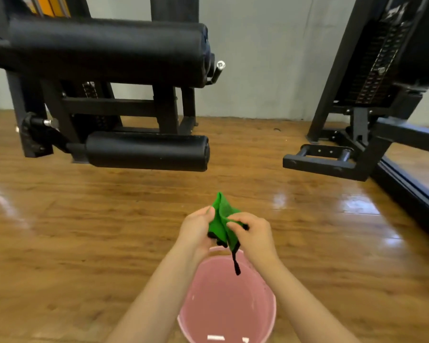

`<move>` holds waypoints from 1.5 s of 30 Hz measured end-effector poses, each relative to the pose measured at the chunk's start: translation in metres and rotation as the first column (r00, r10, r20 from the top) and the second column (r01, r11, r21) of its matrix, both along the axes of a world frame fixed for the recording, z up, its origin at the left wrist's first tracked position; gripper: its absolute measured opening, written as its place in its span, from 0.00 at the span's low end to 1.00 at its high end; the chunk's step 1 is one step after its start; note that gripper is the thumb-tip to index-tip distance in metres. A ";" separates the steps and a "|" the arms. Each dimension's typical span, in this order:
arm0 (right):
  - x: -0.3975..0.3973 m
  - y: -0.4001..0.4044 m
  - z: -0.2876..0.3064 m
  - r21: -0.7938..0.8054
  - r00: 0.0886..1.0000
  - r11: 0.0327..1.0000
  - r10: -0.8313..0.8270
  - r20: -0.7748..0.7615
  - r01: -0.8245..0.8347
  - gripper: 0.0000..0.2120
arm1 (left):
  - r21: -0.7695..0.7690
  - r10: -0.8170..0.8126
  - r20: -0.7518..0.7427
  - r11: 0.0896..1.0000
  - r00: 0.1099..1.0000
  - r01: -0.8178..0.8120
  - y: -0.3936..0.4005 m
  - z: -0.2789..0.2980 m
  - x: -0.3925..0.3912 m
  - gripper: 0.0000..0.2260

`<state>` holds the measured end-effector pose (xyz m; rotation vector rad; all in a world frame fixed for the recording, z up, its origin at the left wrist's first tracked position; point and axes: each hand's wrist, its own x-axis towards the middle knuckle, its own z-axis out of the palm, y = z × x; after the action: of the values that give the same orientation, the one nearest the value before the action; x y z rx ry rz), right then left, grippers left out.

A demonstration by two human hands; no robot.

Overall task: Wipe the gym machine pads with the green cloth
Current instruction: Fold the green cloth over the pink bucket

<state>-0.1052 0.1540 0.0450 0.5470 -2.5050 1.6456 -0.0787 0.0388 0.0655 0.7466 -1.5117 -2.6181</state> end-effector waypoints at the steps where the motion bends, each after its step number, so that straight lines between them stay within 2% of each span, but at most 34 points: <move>1: -0.006 0.004 0.001 -0.061 0.996 0.998 0.006 0.088 0.000 0.08 | -0.053 -0.018 0.000 0.998 1.000 0.018 -0.005 0.000 0.001 0.12; 4: -0.025 0.015 0.002 -0.172 0.956 0.985 0.059 0.287 -0.009 0.13 | -0.217 -0.054 0.003 0.975 0.999 0.054 -0.032 0.000 -0.001 0.11; 6: -0.038 0.023 0.004 -0.174 0.934 0.985 0.079 0.349 -0.018 0.13 | -0.419 -0.082 -0.002 0.905 0.997 0.074 -0.054 -0.002 -0.003 0.10; 8: -0.046 0.032 0.010 -0.130 0.937 0.990 0.092 0.338 -0.051 0.11 | -0.618 -0.150 -0.012 0.779 0.989 0.110 -0.074 -0.002 -0.003 0.08; 11: -0.049 0.043 0.022 0.012 0.961 0.994 0.098 0.258 -0.105 0.09 | -0.842 -0.256 0.066 0.504 0.964 0.192 -0.091 0.001 -0.002 0.04; 12: -0.049 0.045 0.025 0.061 0.969 0.992 0.096 0.228 -0.113 0.09 | -0.869 -0.277 0.099 0.444 0.956 0.219 -0.095 0.002 -0.001 0.05; 16: -0.046 0.052 0.030 0.228 0.986 0.966 0.094 0.135 -0.124 0.11 | -0.890 -0.391 0.203 0.309 0.898 0.336 -0.102 0.000 0.005 0.08; 19: -0.044 0.056 0.036 0.401 0.973 0.889 0.177 0.147 -0.222 0.12 | -0.911 -0.413 0.207 0.250 0.887 0.329 -0.101 0.001 0.007 0.10; 21: -0.042 0.057 0.042 0.413 0.965 0.873 0.216 0.146 -0.258 0.15 | -0.935 -0.378 0.141 0.254 0.915 0.249 -0.101 0.004 0.007 0.11; 24: -0.037 0.057 0.051 0.345 0.964 0.901 0.232 0.127 -0.262 0.16 | -0.958 -0.324 0.068 0.243 0.943 0.152 -0.103 0.008 0.008 0.07; 27: -0.035 0.056 0.054 0.305 0.974 0.925 0.206 0.098 -0.227 0.12 | -0.953 -0.333 0.077 0.253 0.940 0.168 -0.106 0.010 0.011 0.07; 30: -0.036 0.056 0.053 0.271 0.993 0.956 0.102 0.050 -0.112 0.09 | -0.938 -0.335 0.132 0.261 0.933 0.226 -0.109 0.011 0.013 0.08; 35: -0.036 0.053 0.048 0.321 1.000 0.947 0.005 -0.029 0.005 0.12 | -0.952 -0.288 0.156 0.209 0.945 0.222 -0.102 0.012 0.011 0.10; 38: -0.037 0.052 0.047 0.375 0.999 0.927 -0.020 -0.038 0.033 0.07 | -0.958 -0.241 0.143 0.211 0.960 0.196 -0.099 0.012 0.009 0.10; 41: -0.038 0.051 0.045 0.405 0.996 0.911 -0.055 -0.075 0.081 0.06 | -0.942 -0.160 0.085 0.310 0.983 0.132 -0.098 0.013 0.010 0.07; 45: -0.037 0.049 0.045 0.355 0.983 0.922 -0.108 -0.148 0.154 0.04 | -0.805 -0.084 -0.037 0.593 0.996 0.020 -0.092 0.017 0.010 0.06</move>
<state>-0.1427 0.2030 0.0898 0.4823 -2.6963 1.0661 -0.0685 -0.0537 0.0829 0.4800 -2.3991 -1.5854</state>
